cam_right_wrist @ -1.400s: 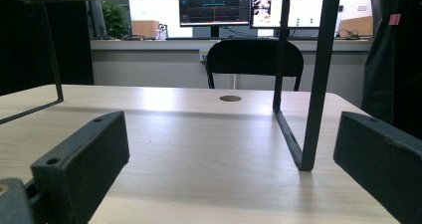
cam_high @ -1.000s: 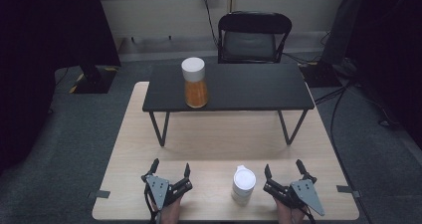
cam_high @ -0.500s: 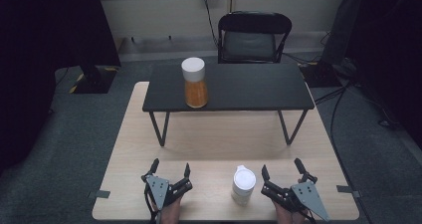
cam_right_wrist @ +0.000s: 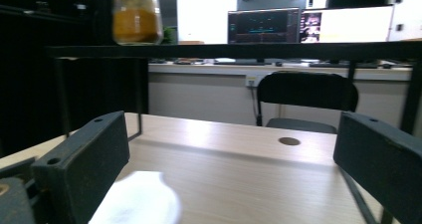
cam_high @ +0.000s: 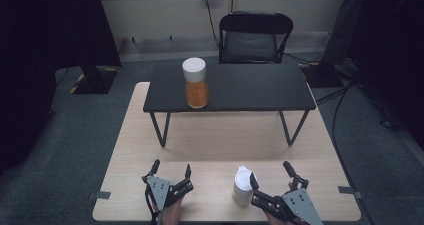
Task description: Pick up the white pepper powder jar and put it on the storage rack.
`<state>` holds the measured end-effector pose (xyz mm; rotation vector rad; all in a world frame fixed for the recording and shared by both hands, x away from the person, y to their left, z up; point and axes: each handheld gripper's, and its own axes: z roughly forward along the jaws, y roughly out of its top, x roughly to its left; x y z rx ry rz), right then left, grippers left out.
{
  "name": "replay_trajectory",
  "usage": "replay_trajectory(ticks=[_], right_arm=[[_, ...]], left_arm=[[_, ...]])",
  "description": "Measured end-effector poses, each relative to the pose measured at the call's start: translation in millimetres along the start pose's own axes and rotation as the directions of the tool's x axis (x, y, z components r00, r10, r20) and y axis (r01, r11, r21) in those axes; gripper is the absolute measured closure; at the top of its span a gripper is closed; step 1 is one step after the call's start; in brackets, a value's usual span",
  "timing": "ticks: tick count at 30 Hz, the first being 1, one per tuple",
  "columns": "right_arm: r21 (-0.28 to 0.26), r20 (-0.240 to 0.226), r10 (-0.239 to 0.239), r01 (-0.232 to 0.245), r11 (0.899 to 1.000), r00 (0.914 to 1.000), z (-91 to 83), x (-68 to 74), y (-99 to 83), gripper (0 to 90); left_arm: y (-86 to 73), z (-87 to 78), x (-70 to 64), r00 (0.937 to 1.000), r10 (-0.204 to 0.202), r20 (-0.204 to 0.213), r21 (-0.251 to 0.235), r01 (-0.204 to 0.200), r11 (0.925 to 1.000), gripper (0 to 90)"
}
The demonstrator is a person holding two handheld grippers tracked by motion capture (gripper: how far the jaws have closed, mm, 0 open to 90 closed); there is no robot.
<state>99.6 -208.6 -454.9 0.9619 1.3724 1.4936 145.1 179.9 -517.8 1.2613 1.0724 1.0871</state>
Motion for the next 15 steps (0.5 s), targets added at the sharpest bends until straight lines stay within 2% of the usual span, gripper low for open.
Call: replay_trajectory(ticks=[6,15], right_arm=[[0.009,-0.055,-0.006,0.007,1.0,0.9984,0.8,8.5,1.0,2.5],[0.046,-0.093,-0.015,0.019,0.999,0.9956,6.1,18.8,-5.2,5.8]], left_arm=[[0.0,0.0,0.0,1.0,0.0,0.0,0.0,0.0,1.0,0.1],[0.0,0.0,0.0,1.0,0.0,0.0,0.0,0.0,1.0,0.0]])
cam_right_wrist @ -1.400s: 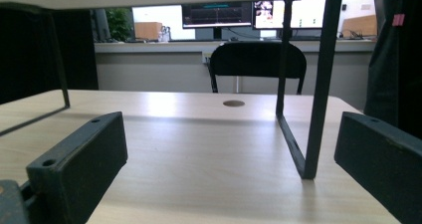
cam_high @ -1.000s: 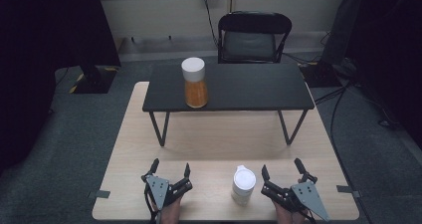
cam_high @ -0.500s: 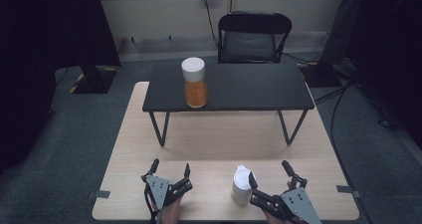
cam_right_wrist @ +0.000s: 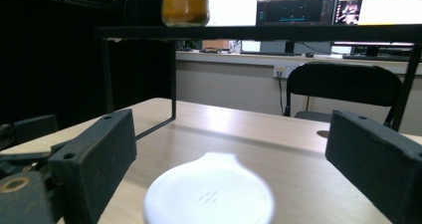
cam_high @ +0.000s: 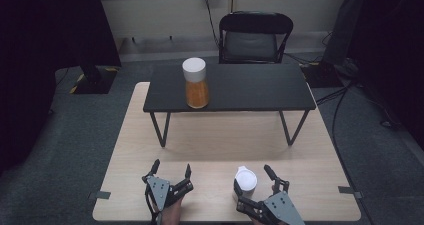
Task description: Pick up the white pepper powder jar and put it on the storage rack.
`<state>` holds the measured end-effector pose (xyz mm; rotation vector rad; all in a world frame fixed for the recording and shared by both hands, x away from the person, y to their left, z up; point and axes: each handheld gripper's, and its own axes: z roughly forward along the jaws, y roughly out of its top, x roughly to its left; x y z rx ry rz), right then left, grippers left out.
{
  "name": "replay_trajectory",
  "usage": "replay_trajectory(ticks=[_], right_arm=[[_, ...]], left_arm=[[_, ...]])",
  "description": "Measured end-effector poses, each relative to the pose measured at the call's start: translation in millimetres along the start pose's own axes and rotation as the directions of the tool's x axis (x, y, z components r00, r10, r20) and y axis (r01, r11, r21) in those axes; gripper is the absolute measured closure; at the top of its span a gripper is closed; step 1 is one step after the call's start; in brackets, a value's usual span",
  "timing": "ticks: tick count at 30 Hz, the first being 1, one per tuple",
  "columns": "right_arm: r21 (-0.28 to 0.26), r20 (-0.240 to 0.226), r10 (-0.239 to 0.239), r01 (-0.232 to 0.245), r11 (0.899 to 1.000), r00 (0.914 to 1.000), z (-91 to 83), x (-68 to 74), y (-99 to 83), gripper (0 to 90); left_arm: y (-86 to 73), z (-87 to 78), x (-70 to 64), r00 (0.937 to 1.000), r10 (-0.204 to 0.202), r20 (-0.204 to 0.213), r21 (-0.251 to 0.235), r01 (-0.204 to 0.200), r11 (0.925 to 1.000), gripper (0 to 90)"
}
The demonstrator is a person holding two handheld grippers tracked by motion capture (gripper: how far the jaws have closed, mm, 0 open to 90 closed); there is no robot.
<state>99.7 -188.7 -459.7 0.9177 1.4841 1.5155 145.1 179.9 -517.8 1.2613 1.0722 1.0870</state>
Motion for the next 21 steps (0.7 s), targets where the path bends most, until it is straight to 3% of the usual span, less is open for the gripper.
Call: replay_trajectory(ticks=[2,7,21], right_arm=[[0.008,0.007,-0.012,0.012,1.0,0.9999,0.9,4.6,-4.3,7.0],[0.043,-0.008,0.013,-0.012,0.999,0.9999,2.7,1.2,-12.6,10.6],[0.076,-0.03,0.015,-0.012,0.997,0.9994,2.2,1.8,-23.8,21.4]], left_arm=[[0.0,0.0,0.0,1.0,0.0,0.0,0.0,0.0,1.0,0.0],[0.0,0.0,0.0,1.0,0.0,0.0,0.0,0.0,1.0,0.0],[0.0,0.0,0.0,1.0,0.0,0.0,0.0,0.0,1.0,0.0]])
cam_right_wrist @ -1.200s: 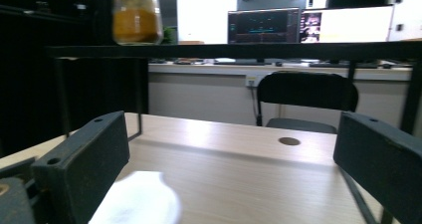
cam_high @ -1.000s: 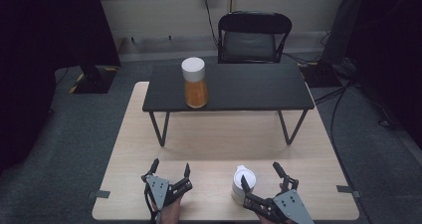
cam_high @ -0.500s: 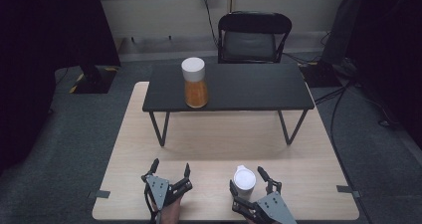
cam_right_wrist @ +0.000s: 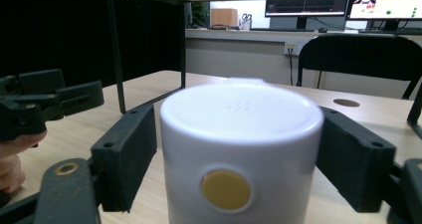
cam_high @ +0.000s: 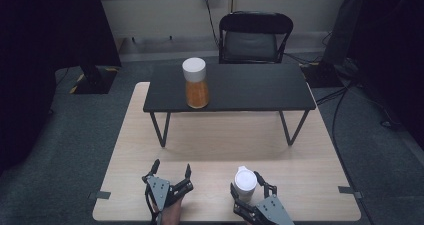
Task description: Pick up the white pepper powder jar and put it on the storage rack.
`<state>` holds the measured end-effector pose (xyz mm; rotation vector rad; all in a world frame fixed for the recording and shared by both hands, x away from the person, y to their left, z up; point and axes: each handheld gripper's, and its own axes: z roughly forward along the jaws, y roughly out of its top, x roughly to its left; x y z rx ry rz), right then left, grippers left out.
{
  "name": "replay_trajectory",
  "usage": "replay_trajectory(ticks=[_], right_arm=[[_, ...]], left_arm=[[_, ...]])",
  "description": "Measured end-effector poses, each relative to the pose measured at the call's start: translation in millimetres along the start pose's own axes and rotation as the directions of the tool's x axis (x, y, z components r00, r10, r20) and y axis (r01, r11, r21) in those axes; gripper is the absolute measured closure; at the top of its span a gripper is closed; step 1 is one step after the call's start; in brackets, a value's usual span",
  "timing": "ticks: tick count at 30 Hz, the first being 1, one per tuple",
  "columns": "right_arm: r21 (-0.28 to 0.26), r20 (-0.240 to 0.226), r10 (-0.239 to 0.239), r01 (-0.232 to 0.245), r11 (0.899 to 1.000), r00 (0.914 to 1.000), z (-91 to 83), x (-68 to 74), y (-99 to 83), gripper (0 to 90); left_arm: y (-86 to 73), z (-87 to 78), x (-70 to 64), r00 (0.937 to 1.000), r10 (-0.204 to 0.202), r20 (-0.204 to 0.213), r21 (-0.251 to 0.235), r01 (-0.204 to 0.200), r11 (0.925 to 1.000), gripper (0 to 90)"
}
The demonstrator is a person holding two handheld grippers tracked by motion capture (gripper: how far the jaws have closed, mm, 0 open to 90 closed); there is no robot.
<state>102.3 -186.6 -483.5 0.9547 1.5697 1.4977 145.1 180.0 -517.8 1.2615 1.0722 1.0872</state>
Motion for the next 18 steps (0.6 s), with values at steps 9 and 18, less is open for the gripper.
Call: replay_trajectory(ticks=[9,18], right_arm=[[0.005,0.007,-0.011,0.011,1.0,0.9999,1.3,1.1,-2.3,28.7],[0.004,0.003,-0.006,0.006,1.0,1.0,0.9,-1.0,-2.0,30.0]], left_arm=[[0.0,0.0,0.0,1.0,0.0,0.0,0.0,0.0,1.0,0.3],[0.0,0.0,0.0,1.0,0.0,0.0,0.0,0.0,1.0,0.3]])
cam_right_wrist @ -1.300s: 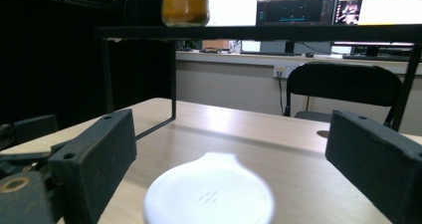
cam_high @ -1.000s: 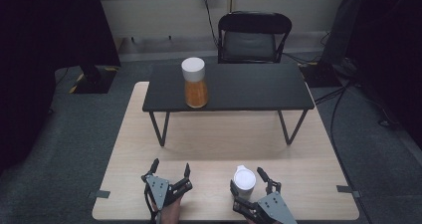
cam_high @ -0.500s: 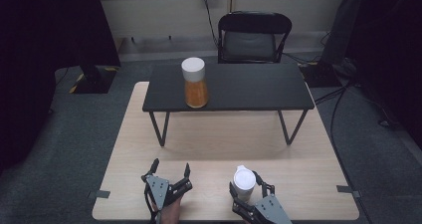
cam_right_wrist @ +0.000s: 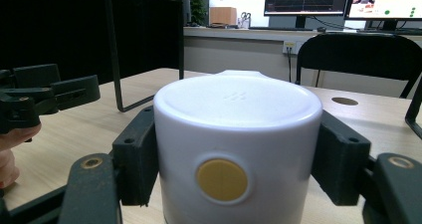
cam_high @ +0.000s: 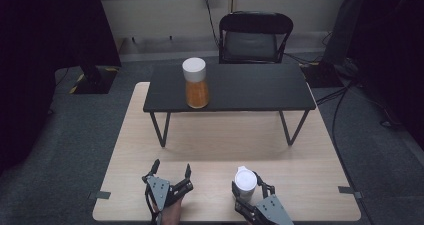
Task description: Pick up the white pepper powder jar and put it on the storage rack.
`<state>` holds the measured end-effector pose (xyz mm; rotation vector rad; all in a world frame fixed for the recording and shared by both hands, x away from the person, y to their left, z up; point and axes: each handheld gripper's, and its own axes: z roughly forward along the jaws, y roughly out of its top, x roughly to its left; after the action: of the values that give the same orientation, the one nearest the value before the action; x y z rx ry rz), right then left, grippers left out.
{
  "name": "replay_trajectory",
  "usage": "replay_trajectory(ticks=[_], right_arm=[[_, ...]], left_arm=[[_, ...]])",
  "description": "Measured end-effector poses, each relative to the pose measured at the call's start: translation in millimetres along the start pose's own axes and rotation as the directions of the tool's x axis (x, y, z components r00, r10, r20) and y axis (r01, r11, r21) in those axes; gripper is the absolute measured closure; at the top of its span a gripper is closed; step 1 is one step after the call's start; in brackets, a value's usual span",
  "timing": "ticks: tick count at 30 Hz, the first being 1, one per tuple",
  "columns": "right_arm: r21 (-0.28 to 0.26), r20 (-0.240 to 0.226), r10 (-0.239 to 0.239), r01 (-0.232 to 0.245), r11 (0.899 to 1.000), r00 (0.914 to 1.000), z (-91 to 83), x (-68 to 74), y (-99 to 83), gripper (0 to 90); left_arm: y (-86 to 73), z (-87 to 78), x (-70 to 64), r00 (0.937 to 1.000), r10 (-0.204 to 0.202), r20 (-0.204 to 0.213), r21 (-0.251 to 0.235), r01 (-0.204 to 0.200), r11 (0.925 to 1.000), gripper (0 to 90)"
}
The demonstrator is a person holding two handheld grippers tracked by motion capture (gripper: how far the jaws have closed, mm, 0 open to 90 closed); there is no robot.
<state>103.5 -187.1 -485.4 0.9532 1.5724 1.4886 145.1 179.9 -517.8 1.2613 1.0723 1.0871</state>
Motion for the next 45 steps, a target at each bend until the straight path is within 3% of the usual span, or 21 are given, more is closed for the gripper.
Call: replay_trajectory(ticks=[20,45], right_arm=[[0.022,-0.008,0.01,-0.01,1.0,0.9999,-1.1,-4.7,11.6,30.2],[0.076,-0.045,0.011,-0.008,0.997,0.9989,6.4,-28.9,55.4,30.3]], left_arm=[[0.0,0.0,0.0,1.0,0.0,0.0,0.0,0.0,1.0,0.3],[0.1,0.1,-0.2,1.0,0.0,-0.001,0.001,0.0,1.0,0.4]])
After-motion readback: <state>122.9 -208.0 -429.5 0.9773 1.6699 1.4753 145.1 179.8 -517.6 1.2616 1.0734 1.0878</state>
